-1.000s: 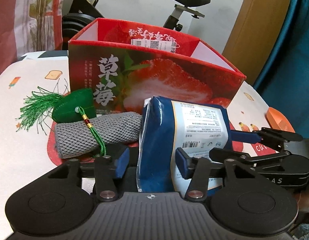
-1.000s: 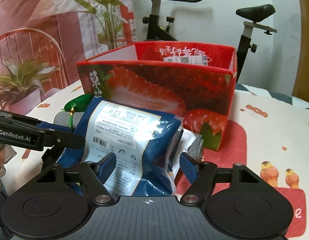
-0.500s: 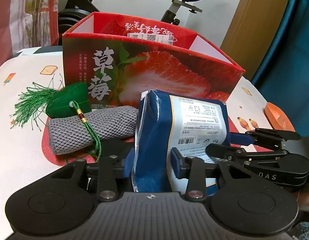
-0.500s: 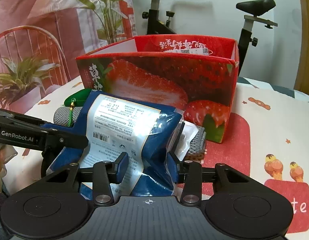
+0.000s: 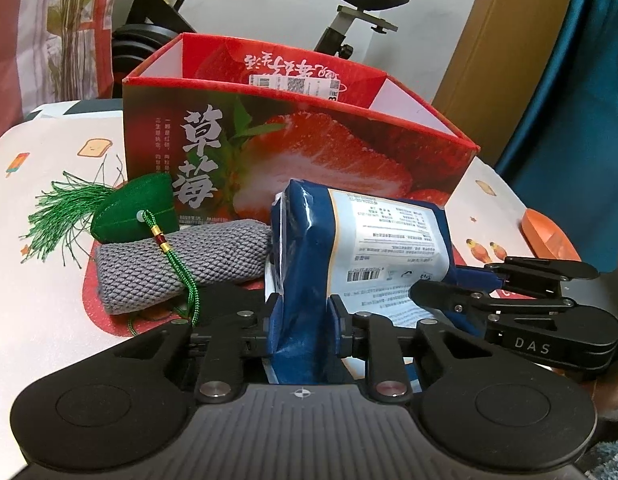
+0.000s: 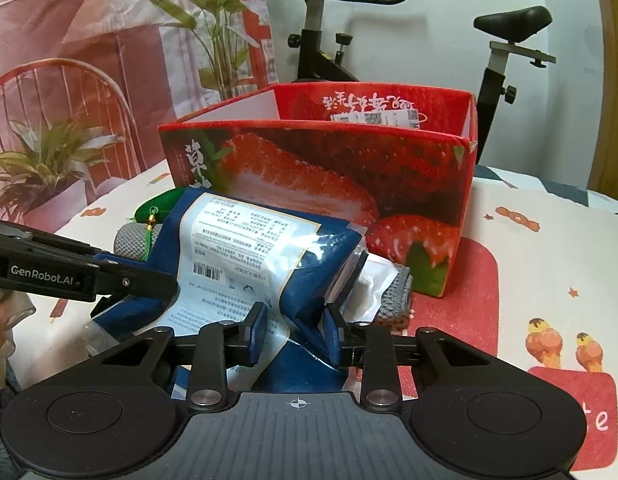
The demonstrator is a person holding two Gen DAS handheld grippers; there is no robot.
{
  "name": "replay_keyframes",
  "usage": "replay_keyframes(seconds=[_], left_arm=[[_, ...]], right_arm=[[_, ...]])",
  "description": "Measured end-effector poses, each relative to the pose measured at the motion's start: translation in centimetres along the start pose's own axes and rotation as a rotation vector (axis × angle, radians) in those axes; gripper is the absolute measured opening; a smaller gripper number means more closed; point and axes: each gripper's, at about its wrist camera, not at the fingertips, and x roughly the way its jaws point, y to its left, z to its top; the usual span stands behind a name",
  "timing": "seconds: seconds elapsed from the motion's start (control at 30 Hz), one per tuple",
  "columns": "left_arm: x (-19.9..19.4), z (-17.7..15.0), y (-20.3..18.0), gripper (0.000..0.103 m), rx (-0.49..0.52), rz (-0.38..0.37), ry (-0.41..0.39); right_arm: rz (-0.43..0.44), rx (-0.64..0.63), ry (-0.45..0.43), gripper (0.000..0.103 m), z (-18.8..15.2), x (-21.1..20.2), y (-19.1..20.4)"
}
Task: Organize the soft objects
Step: 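Carry the blue-and-white package with the right tool into the red box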
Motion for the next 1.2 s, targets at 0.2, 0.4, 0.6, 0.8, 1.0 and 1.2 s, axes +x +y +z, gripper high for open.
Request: replay_keyframes(seconds=[0.2, 0.4, 0.6, 0.8, 1.0, 1.2], left_arm=[[-0.6, 0.2, -0.3, 0.025, 0.013, -0.014, -0.021], [-2.4, 1.6, -0.7, 0.025, 0.037, -0.026, -0.081], [-4.5, 3.8, -1.1, 0.025, 0.047, -0.042, -0.139], [-5.6, 6.7, -0.8, 0.025, 0.014, -0.06, -0.18], [-5.7, 10.5, -0.5, 0.025, 0.013, -0.055, -0.221], [-3.8, 14.8, 0.9, 0.025, -0.002, -0.038, -0.23]], right_arm=[[-0.002, -0.026, -0.03, 0.026, 0.4, -0.8, 0.4], [0.006, -0.067, -0.085, 0.026, 2.4, -2.2, 0.8], [0.024, -0.075, -0.14, 0.026, 5.6, -3.4, 0.5], [0.04, -0.057, -0.175, 0.026, 9.7, -4.1, -0.1], [0.049, -0.039, -0.181, 0.026, 14.3, -3.7, -1.0], [0.046, -0.052, -0.149, 0.026, 19.1, -0.8, -1.8]])
